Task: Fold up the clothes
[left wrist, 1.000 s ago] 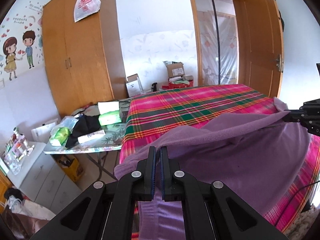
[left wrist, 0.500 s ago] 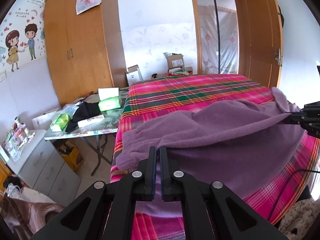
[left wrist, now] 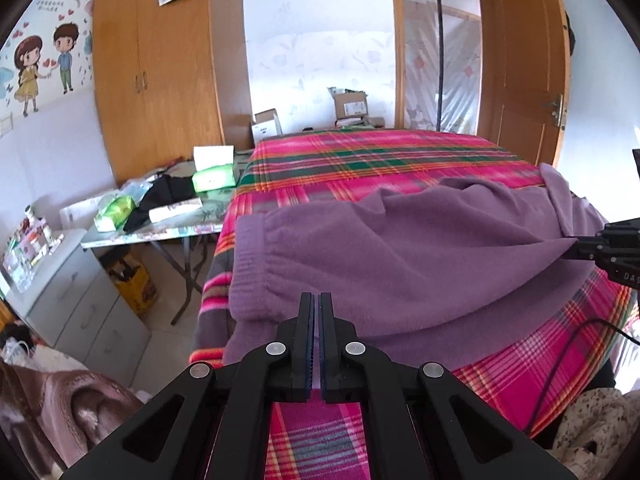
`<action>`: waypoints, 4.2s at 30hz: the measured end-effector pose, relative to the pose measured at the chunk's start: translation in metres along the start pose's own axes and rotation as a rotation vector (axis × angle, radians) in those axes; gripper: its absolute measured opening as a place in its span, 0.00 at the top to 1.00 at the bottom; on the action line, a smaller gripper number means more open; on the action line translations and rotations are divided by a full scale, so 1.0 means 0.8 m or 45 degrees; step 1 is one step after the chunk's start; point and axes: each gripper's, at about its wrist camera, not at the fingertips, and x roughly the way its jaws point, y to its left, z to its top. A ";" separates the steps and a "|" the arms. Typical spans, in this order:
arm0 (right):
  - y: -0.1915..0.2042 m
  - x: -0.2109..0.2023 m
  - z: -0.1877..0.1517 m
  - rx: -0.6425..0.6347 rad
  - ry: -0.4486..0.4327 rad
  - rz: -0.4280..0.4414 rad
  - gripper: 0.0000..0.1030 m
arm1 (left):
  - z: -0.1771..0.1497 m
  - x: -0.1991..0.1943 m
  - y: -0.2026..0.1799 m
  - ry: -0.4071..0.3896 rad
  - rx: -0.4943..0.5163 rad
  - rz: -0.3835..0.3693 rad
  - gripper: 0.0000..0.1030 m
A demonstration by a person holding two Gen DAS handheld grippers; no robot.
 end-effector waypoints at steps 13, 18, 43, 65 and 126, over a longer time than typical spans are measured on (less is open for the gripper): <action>-0.008 0.008 -0.010 0.034 0.011 0.007 0.97 | -0.012 0.056 0.073 0.308 -0.675 -0.322 0.75; -0.010 0.007 -0.011 0.048 0.008 0.014 0.97 | -0.013 0.072 0.104 0.305 -0.964 -0.400 0.74; -0.007 -0.002 -0.007 0.052 -0.030 0.045 0.97 | -0.018 0.047 0.134 0.171 -1.304 -0.427 0.89; -0.014 0.007 -0.024 0.077 0.121 0.191 0.93 | -0.046 0.051 0.132 0.283 -1.292 -0.301 0.87; -0.338 -0.174 -0.115 0.753 0.105 -0.570 0.72 | 0.103 0.120 -0.304 0.537 -0.010 -0.804 0.74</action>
